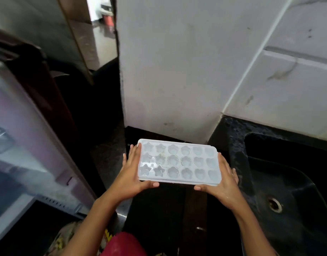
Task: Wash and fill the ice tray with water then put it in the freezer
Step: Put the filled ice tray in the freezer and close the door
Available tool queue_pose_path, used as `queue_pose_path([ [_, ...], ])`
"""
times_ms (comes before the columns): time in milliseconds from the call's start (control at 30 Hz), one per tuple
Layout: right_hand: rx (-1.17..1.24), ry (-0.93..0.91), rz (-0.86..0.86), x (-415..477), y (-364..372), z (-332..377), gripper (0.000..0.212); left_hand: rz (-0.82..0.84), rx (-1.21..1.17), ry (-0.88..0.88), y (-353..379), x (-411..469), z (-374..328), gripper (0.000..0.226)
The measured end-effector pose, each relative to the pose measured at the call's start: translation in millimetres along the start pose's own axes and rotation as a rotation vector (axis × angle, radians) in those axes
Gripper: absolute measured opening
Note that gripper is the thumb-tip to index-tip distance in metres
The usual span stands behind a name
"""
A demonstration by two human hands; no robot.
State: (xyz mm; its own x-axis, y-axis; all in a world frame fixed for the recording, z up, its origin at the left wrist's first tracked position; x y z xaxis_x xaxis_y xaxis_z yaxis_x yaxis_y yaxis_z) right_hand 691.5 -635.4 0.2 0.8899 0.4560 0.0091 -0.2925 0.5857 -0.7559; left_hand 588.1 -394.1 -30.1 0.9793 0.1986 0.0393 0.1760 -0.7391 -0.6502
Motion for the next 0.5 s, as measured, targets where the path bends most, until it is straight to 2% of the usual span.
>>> queue_pose_path([
  [400,0.008,-0.207,0.199,1,63,71,0.138,-0.219,-0.083,-0.222,-53,-99,41,0.140],
  [500,0.012,-0.254,0.232,-7,79,92,0.131,-0.252,-0.103,-0.256,-65,-126,49,0.138],
])
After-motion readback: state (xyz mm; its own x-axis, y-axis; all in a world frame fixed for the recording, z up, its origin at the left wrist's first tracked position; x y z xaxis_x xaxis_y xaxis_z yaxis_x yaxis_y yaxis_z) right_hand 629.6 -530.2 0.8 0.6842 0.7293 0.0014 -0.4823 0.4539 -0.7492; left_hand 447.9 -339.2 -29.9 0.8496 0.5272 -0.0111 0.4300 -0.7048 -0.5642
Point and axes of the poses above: each hand's wrist, its own x-axis towards the middle knuckle, its own y-axis out of the palm, z = x × y, the point moved 5 cm from there along x, towards the middle knuckle
